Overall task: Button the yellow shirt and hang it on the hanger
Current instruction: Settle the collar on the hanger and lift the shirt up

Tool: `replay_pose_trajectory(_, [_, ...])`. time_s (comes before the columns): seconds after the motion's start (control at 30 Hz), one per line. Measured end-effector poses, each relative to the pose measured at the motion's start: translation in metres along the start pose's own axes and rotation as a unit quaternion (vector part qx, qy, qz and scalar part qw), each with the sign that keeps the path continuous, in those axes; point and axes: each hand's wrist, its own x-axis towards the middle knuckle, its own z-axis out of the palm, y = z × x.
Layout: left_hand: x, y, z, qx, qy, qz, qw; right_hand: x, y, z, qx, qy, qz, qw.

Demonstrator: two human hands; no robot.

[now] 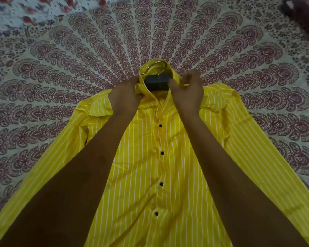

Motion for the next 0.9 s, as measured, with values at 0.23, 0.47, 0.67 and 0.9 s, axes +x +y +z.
replay_pose_trajectory(0.23, [-0.002,-0.001,0.001,0.016,-0.005,-0.001,1.0,-0.021,0.018,0.001,-0.094,0.007,0.015,0.995])
replay_pose_trajectory(0.47, [-0.001,0.001,0.001,0.015,-0.003,-0.015,1.0,-0.024,0.008,0.024,-0.058,0.031,0.064,0.996])
replay_pose_trajectory(0.67, [-0.001,-0.001,0.005,0.019,-0.003,-0.016,1.0,-0.006,0.018,-0.005,0.055,0.01,0.02,0.998])
replay_pose_trajectory(0.9, [-0.012,0.002,0.003,0.043,-0.014,-0.029,0.999,0.016,0.019,-0.037,0.251,-0.153,0.25,0.922])
